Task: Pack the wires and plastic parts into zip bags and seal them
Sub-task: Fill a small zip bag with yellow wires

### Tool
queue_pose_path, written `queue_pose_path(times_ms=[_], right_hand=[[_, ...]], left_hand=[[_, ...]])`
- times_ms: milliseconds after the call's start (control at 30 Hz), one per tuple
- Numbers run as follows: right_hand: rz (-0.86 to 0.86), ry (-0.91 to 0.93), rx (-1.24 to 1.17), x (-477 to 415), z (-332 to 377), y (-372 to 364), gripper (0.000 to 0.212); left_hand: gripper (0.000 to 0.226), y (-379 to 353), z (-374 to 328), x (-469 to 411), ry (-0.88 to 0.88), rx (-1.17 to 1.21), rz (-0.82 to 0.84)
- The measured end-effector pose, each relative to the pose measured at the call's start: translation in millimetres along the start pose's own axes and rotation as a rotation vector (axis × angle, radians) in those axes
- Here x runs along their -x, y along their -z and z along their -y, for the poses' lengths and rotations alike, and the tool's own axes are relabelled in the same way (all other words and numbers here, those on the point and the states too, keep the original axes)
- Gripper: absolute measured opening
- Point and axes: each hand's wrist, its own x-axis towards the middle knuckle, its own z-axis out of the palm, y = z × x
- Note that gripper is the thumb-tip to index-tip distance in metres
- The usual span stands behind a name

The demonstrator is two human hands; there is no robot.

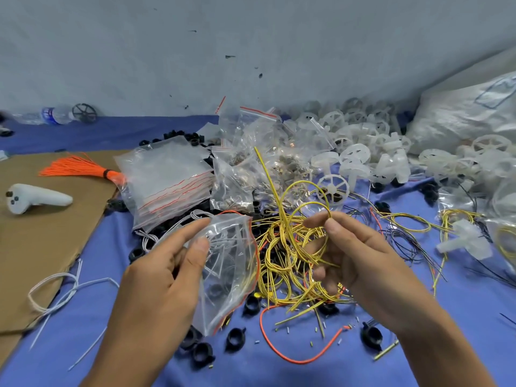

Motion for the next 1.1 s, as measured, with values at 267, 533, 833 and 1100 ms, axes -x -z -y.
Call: queue_pose_path(times_ms=[267,533,833,1100], right_hand=[[-0.325,0.09,0.014,9,6,54,0.024],[-0.501,0.059,0.321,36,-6,99,0.027],[-0.868,0.057,0.95,3,-4,135,0.048],[-0.043,0.105,1.556,-43,-55,41,0.037]], left_hand=[[0.032,9,5,3,0.005,-0.012,-0.043],[0.034,14,2,-8,-0.001,0.068,-0.115],[0.057,16,-1,-6,0.075,0.113,-0.033],[0.041,13,5,-5,0.015,0.051,-0.049]])
